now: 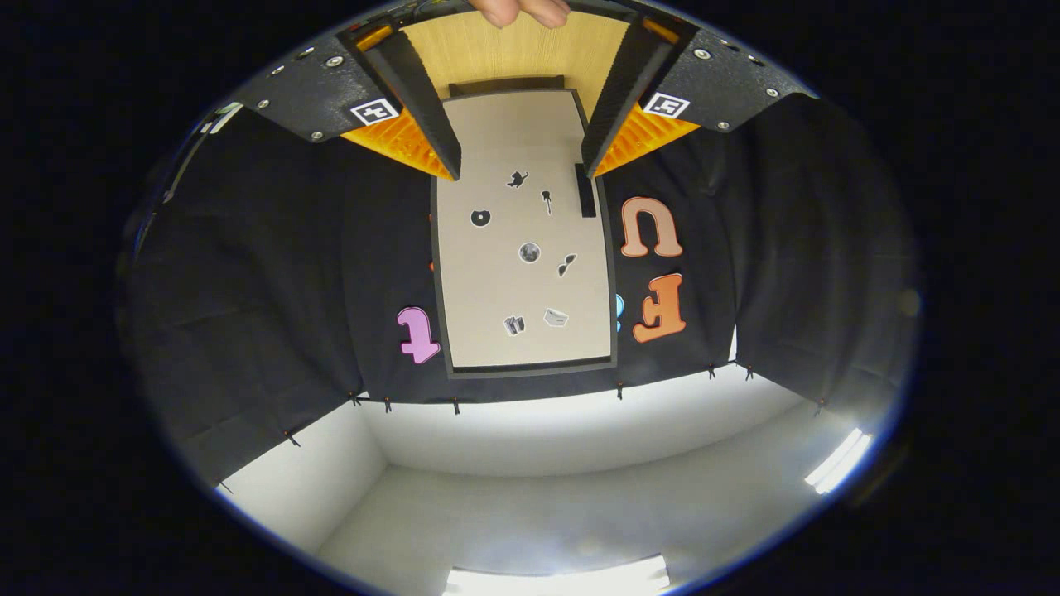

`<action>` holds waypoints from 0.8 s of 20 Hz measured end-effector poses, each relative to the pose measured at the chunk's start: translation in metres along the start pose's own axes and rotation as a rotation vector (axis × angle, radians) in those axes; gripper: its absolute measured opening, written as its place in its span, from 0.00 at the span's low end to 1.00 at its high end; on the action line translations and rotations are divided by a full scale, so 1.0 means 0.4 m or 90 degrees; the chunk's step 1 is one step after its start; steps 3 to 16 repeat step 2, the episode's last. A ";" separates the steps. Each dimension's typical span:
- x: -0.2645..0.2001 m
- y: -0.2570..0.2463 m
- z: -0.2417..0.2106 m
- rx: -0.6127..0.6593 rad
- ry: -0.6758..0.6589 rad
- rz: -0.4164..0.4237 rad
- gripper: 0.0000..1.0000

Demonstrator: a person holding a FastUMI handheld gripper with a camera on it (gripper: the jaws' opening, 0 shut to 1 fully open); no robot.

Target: Open the shoe cabinet door, grab the shoes and put them into the shoe cabinet, then close the shoe cabinet door.

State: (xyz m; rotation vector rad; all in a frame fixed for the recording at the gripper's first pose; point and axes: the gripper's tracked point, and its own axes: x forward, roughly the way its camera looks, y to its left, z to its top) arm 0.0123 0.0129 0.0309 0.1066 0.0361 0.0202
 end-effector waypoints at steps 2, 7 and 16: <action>0.006 -0.003 -0.007 0.001 0.005 -0.004 0.92; 0.006 -0.003 -0.007 0.001 0.005 -0.004 0.92; 0.006 -0.003 -0.007 0.001 0.005 -0.004 0.92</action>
